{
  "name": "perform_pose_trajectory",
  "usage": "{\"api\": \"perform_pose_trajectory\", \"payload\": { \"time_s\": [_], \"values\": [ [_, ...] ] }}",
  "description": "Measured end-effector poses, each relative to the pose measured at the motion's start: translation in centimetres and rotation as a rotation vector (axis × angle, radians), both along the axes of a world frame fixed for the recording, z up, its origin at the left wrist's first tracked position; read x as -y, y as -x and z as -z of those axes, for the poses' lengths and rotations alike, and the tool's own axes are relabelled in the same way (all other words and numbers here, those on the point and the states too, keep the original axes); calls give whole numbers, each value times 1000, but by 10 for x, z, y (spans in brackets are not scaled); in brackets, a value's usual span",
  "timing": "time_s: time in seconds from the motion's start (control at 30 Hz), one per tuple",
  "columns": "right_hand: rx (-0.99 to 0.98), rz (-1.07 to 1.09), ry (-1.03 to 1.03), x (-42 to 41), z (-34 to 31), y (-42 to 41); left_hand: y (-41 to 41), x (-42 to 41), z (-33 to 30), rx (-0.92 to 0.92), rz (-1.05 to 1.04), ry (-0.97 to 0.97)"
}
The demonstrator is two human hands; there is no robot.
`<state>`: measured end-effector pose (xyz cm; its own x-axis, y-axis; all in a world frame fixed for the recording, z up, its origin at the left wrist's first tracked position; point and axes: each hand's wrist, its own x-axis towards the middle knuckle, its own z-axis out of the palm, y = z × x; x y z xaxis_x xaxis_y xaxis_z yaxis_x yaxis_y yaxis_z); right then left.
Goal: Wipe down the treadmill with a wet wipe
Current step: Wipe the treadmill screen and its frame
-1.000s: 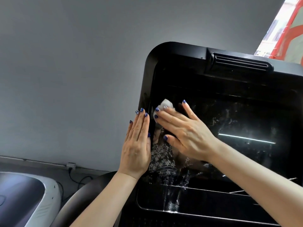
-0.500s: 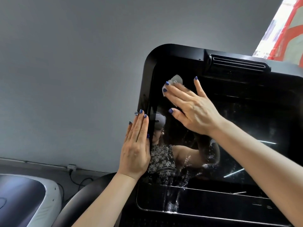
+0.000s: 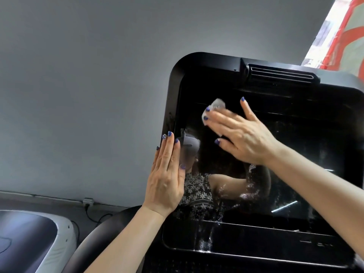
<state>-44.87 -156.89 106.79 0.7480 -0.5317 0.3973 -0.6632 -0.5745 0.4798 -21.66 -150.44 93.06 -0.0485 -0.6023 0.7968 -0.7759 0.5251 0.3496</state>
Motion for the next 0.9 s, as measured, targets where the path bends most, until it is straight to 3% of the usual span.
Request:
{"api": "perform_pose_trajectory", "payload": {
  "time_s": [0.27, 0.43, 0.57, 0.77, 0.9],
  "values": [
    [149, 37, -41, -4, 10, -2, -1, -1, 2, 3, -7, -9],
    [24, -34, -105, -42, 53, 20, 1, -2, 3, 31, -53, 10],
    [-62, -54, -73, -40, 44, 34, 2, -4, 4, 111, -57, 48],
    [100, 115, -9, -4, -4, 36, 1, -4, 7, 128, -43, 21],
    [179, 125, -20, -9, 5, 28, 1, -4, 7, 135, -26, 20]
  ]
}}
